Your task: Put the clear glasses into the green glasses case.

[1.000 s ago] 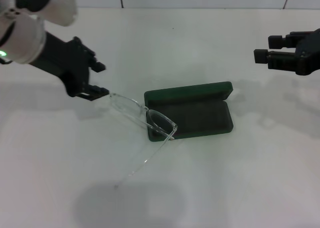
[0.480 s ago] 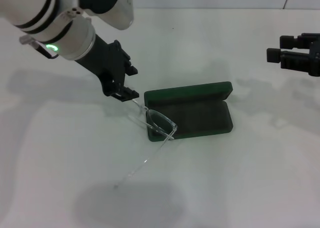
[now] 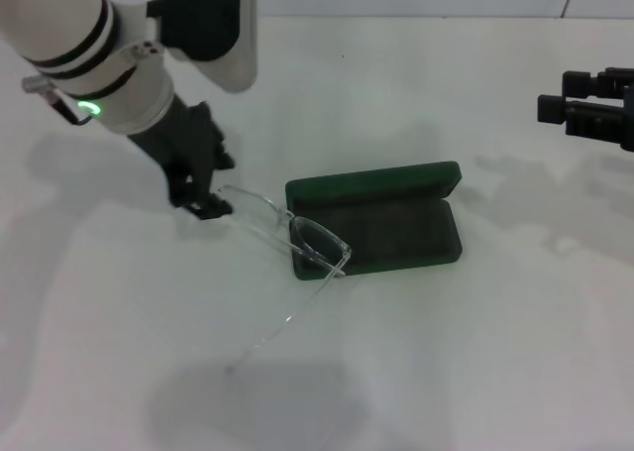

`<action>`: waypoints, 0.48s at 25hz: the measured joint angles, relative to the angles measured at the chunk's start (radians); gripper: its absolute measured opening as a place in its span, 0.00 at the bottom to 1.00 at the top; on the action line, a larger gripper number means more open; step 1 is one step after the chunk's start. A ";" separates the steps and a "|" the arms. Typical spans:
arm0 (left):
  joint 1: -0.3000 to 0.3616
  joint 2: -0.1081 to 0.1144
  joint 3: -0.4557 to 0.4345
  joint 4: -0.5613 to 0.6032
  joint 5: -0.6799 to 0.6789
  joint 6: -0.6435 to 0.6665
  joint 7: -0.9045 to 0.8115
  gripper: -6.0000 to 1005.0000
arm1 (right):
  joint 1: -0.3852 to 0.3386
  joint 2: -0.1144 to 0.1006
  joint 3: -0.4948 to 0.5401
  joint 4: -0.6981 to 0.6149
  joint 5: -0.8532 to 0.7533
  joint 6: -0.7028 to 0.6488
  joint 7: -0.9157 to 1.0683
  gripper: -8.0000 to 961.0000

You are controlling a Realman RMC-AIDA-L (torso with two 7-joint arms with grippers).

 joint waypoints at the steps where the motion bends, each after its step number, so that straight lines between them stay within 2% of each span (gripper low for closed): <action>1: 0.000 0.001 0.003 -0.001 0.015 0.007 0.002 0.55 | 0.002 0.000 0.003 0.009 0.009 -0.002 -0.004 0.52; 6: 0.001 -0.002 0.006 -0.005 0.038 0.008 0.018 0.55 | 0.015 -0.001 0.029 0.045 0.034 -0.020 -0.020 0.52; 12: -0.005 -0.003 -0.001 0.007 -0.017 -0.015 0.021 0.55 | 0.023 -0.001 0.033 0.053 0.042 -0.024 -0.027 0.52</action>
